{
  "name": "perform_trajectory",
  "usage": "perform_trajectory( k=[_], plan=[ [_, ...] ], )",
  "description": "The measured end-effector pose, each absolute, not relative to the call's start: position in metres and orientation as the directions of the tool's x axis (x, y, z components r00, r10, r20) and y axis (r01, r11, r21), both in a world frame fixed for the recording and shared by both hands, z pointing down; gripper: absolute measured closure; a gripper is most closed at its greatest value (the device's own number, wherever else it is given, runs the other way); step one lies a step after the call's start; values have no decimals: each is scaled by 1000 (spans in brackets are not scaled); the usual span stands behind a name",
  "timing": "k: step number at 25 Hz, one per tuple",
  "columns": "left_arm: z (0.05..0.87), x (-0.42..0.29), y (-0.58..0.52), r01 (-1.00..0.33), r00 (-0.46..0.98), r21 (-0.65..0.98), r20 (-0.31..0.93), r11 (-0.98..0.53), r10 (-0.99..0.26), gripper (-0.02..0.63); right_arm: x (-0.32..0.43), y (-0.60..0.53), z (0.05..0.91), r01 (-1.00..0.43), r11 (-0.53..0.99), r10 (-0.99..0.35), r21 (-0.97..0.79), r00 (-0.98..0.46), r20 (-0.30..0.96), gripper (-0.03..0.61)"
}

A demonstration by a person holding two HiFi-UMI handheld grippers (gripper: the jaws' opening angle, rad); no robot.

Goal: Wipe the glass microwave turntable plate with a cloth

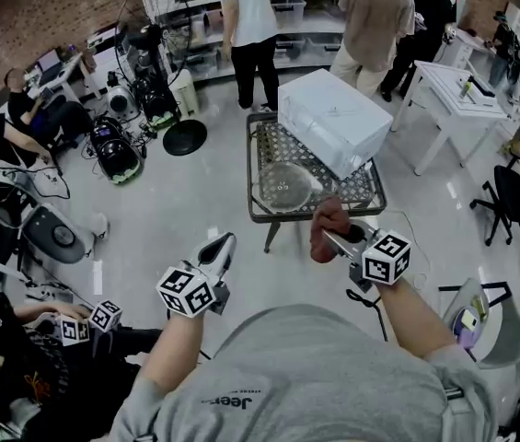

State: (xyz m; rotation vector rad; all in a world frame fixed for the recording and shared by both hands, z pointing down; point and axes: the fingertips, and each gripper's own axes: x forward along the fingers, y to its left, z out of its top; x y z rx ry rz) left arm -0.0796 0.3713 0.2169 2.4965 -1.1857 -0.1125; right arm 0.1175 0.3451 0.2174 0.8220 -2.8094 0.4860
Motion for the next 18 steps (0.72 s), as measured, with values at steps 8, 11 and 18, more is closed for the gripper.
perform_trajectory(
  k=[8, 11, 18],
  plan=[
    [209, -104, 361, -705, 675, 359, 77, -611, -734, 615, 95, 340, 211, -582, 763, -527, -281, -812, 251, 508],
    [205, -116, 349, -688, 697, 350, 75, -636, -713, 615, 83, 333, 208, -607, 745, -556, -277, -794, 246, 508],
    [207, -119, 353, -645, 746, 333, 78, -688, -662, 615, 74, 352, 211, -649, 708, -612, -277, -760, 218, 508]
  ],
)
